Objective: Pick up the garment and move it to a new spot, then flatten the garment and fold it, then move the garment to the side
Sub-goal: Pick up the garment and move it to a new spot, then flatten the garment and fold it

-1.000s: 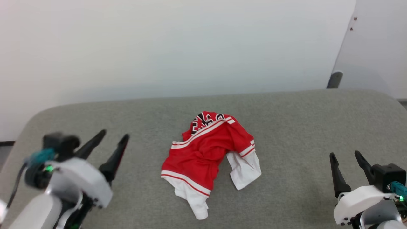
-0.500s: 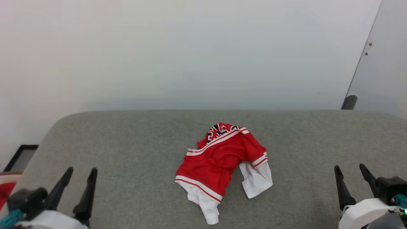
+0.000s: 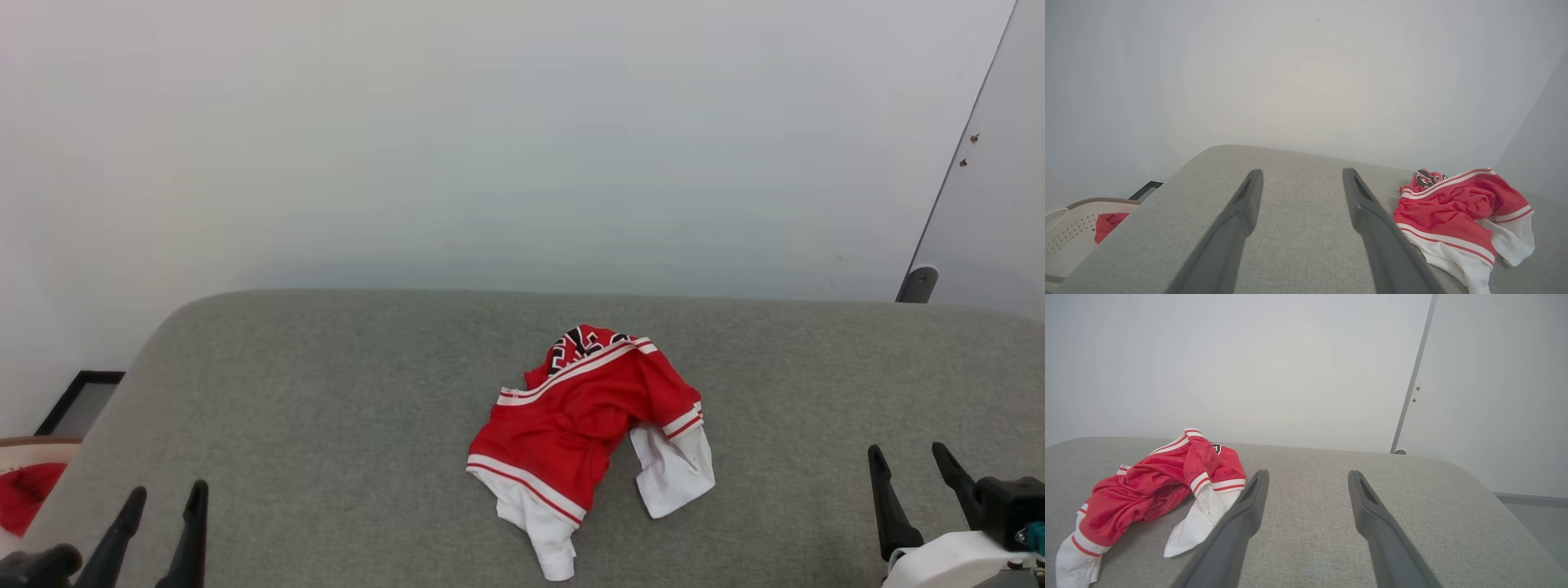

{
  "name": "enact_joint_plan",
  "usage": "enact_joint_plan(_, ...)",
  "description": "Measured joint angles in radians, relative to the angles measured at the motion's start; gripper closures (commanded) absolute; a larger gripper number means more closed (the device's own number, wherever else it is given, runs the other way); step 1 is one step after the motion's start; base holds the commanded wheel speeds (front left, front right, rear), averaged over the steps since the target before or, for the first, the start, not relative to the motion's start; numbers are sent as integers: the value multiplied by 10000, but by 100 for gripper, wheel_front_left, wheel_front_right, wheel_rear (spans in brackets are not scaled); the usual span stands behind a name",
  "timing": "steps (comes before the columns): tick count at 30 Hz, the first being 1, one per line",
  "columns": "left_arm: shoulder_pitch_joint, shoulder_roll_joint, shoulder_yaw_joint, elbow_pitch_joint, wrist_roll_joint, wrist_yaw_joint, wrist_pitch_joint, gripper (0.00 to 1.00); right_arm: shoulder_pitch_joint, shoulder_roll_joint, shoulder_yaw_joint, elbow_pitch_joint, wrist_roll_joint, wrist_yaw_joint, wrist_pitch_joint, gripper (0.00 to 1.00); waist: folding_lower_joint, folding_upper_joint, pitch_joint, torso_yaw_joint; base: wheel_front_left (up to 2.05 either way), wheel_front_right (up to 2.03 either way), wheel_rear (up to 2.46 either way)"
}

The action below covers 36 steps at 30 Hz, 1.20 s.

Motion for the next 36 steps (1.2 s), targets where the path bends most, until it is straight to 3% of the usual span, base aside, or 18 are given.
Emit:
enact_joint_plan(9, 44, -86, 117, 29, 4, -311, 56, 0, 2, 33, 2, -40, 2, 0, 4, 0, 0, 0, 69, -36, 0, 0, 0)
enact_joint_plan(13, -223, -8, -84, -31, -242, -395, 798, 0, -24, 50, 63, -86, -4, 0, 46, 0, 0, 0, 164, -112, 0, 0, 0)
enact_joint_plan(21, -1729, 267, -625, -320, -1072, -456, 3340, 0, -495, -56, 163, -150, 31, 0, 44, 0, 0, 0, 577, -425, 0, 0, 0)
enact_joint_plan(28, -2978, 437, -1331, -219, -1624, -209, 5800, 0, -847, 17, 130, -61, 15, 0, -46, 0, 0, 0, 1059, -882, 0, 0, 0)
enact_joint_plan(36, -4213, 290, -2128, 119, -2056, -21, 7929, 0, -1126, 71, 167, 125, 15, 0, -219, 0, 0, 0, 1600, -1479, 0, 0, 0)
